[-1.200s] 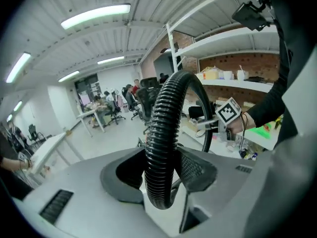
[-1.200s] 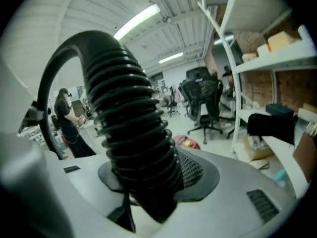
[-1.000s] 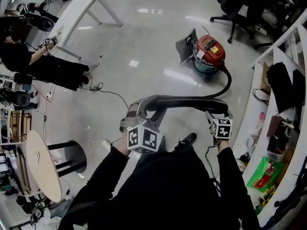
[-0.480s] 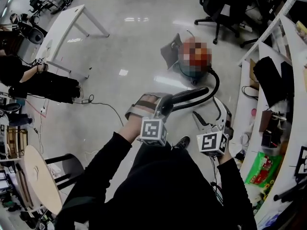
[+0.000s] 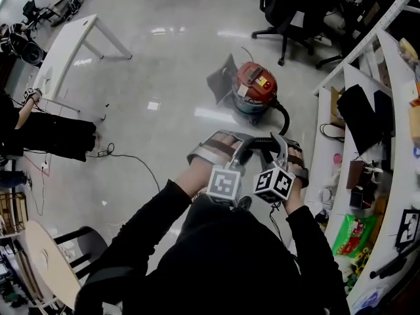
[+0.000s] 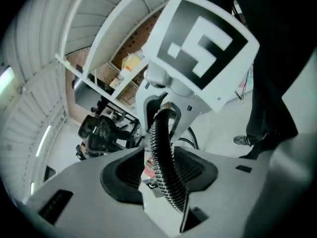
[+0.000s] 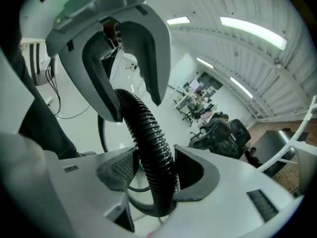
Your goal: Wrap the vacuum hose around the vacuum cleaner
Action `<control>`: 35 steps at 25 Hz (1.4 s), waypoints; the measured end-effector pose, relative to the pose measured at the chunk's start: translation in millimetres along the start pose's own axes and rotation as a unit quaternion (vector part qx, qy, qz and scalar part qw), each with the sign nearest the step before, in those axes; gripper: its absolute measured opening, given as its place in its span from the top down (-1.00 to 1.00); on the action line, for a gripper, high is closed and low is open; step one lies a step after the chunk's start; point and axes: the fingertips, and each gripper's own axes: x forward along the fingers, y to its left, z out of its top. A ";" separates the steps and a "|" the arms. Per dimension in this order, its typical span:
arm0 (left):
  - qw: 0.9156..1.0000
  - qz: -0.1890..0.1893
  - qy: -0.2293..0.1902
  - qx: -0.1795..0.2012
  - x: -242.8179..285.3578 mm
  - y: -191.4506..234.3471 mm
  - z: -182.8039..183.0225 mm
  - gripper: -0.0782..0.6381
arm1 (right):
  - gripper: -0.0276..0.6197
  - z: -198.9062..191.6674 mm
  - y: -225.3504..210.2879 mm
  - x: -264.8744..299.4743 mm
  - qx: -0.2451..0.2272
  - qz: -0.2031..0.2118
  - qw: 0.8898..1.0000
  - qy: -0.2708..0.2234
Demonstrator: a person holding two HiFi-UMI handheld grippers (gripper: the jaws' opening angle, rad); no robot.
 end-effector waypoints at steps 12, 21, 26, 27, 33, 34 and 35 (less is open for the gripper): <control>0.912 0.052 0.008 -0.406 25.4 1.2 -235.5 -0.01 | 0.21 10.6 -69.9 62.5 0.142 -0.013 0.988 0.064; 0.887 -0.022 0.061 -0.458 168.6 -28.1 -304.1 -0.16 | 0.21 24.7 -110.0 53.2 0.205 -0.035 0.976 0.062; 0.907 -0.031 0.037 -0.419 218.3 11.2 -296.3 -0.09 | 0.21 22.9 -118.1 57.3 0.195 -0.028 0.979 0.051; 0.911 -0.036 0.034 -0.409 222.2 13.1 -292.9 0.18 | 0.21 18.7 -119.6 59.9 0.200 -0.023 0.978 0.048; 0.905 -0.001 0.053 -0.423 207.9 37.9 -294.1 0.25 | 0.21 -25.1 -137.8 83.6 0.264 0.041 0.964 0.002; 0.904 0.004 0.059 -0.423 205.5 42.3 -293.7 0.25 | 0.21 -31.0 -141.9 88.6 0.268 0.053 0.962 -0.010; 0.904 0.005 0.066 -0.423 204.7 46.3 -292.5 0.25 | 0.21 -35.9 -146.6 93.9 0.269 0.064 0.961 -0.022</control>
